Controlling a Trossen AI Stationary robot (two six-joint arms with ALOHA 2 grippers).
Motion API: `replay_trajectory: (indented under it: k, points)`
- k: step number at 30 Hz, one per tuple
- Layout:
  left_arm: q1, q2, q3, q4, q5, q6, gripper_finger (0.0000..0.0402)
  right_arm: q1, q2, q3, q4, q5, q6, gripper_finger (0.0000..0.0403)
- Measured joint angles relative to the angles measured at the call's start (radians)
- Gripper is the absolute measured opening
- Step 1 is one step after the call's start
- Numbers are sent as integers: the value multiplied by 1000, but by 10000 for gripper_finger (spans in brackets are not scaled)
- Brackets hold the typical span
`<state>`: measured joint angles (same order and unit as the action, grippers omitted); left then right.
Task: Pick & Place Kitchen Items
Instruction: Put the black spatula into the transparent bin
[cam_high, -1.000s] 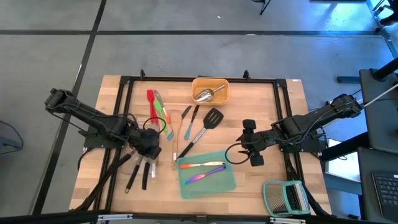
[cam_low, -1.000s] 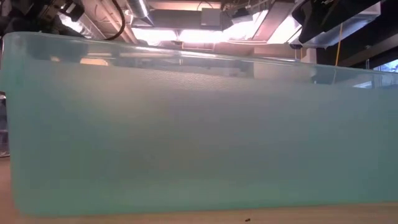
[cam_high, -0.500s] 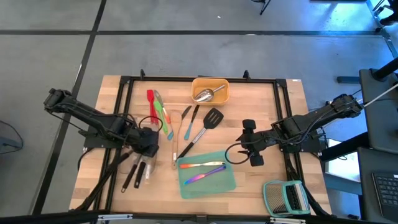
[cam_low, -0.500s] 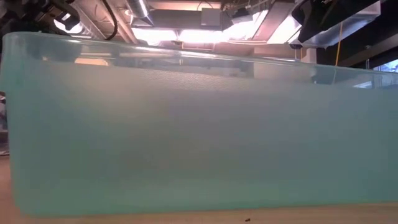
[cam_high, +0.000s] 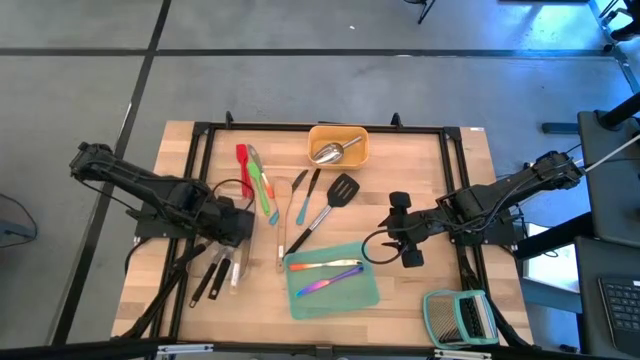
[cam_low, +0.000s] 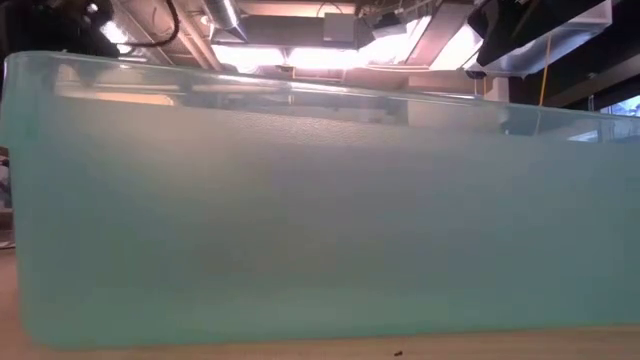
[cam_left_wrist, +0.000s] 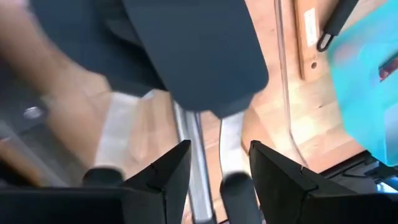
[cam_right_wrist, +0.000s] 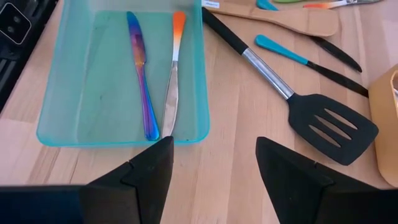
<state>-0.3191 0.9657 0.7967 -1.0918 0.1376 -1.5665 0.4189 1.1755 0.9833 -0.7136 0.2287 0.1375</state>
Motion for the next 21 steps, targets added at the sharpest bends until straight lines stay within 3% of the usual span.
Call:
replay_trajectory:
  k: [3, 9, 17, 21]
  points:
    - [0, 3, 65, -70, -29, 6, 157, -5, 0, 0, 0, 0, -2, 232]
    - [6, 14, 133, -94, -208, 90, 133, -15, 0, 0, 2, 0, -8, 232]
    - [74, 136, 99, -91, -189, 259, 13, -20, 0, 0, 19, -3, -15, 232]
    - [95, 195, 99, -83, -156, 314, 4, -20, 0, 0, 21, -4, -15, 232]
